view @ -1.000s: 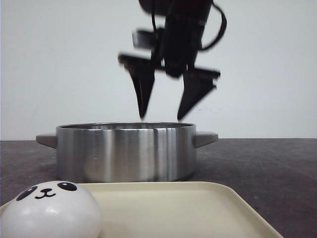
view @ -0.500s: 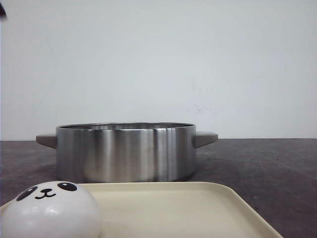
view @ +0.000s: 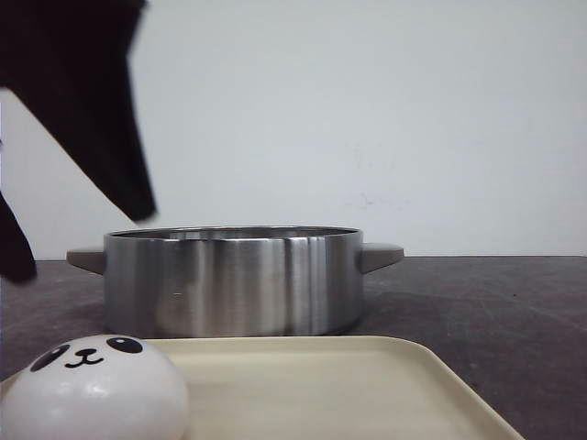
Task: Steam buns
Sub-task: 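Reach the left gripper down and grasp the last bun on the tray, then carry the bun with the left gripper and lower it into the pot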
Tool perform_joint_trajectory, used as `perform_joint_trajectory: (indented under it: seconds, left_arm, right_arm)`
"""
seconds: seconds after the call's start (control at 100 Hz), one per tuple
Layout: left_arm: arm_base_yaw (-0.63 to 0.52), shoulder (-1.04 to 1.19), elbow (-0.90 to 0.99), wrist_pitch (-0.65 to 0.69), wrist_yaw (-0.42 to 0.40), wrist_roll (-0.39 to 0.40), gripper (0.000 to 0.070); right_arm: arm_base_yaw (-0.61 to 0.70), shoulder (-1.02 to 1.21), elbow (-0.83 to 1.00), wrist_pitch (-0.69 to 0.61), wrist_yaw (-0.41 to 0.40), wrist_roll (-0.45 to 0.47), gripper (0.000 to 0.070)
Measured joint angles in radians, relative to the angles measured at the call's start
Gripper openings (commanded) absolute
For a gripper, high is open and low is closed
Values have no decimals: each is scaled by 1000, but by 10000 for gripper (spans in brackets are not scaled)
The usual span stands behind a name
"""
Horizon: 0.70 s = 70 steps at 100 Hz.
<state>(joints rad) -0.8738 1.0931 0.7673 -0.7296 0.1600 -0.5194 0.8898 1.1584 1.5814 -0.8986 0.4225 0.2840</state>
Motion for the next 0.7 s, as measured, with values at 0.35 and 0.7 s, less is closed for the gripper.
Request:
perform_joint_trajectory:
  seconds: [0.35,0.7]
  left_arm:
    - [-37,274,0,78,-8,-34,596]
    - [-36,349,25,100,-20,-32,9]
  right_arm:
    - [32,0,0,-4,0,1,0]
    - [66,0,0,-27,0,1,0]
